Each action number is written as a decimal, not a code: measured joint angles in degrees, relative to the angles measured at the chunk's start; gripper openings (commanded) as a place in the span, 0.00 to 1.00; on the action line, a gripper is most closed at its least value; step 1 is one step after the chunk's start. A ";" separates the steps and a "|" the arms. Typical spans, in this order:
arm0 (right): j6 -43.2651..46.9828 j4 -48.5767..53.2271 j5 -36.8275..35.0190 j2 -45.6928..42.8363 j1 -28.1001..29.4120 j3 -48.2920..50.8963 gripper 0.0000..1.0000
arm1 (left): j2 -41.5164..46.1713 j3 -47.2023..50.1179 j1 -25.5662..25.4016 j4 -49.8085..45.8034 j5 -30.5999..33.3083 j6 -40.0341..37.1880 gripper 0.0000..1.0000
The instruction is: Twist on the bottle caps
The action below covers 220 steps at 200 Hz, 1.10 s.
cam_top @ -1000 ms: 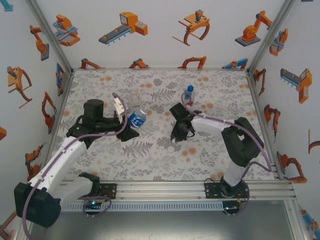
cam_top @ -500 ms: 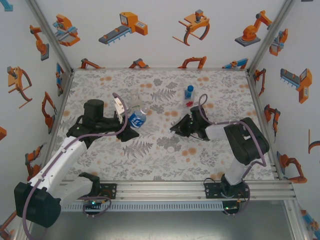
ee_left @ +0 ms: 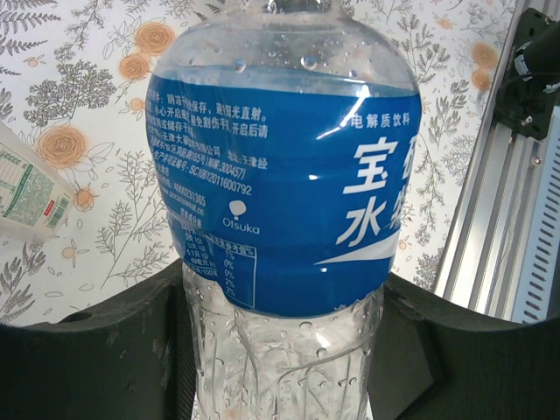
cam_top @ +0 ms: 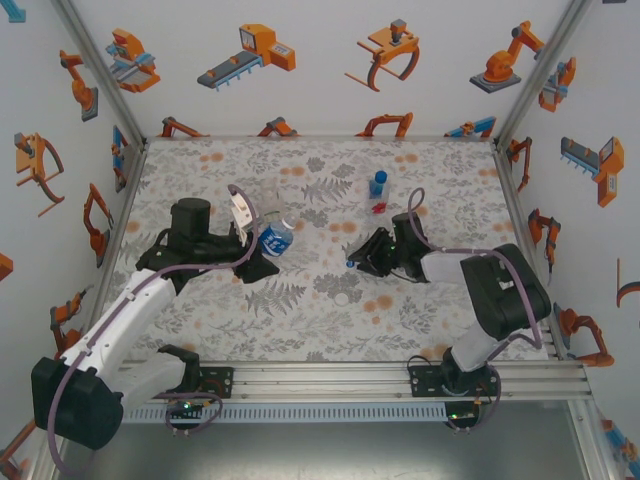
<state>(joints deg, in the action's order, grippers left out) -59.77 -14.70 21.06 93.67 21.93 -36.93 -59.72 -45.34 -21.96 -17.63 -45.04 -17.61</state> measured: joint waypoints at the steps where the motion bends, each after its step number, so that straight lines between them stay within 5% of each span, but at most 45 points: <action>1: 0.22 0.46 -0.15 -0.09 0.00 -0.17 0.42 | 0.00 0.00 0.00 0.00 0.00 0.00 0.00; 87: 20.98 38.03 -19.63 6.67 7.50 -25.92 0.50 | -0.09 -0.68 0.00 -0.04 0.00 -0.02 0.00; 153: 25.81 46.69 -26.58 12.39 16.44 -35.52 0.48 | -0.09 -0.74 0.00 -0.04 0.00 -0.04 0.00; 220: 26.69 48.46 -28.17 14.86 16.83 -35.76 0.43 | -0.48 -0.76 0.00 -0.15 0.00 -0.04 0.00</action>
<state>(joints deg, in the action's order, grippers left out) -33.08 33.76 -7.11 108.53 38.76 -72.69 -60.20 -46.11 -21.96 -17.78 -45.04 -17.65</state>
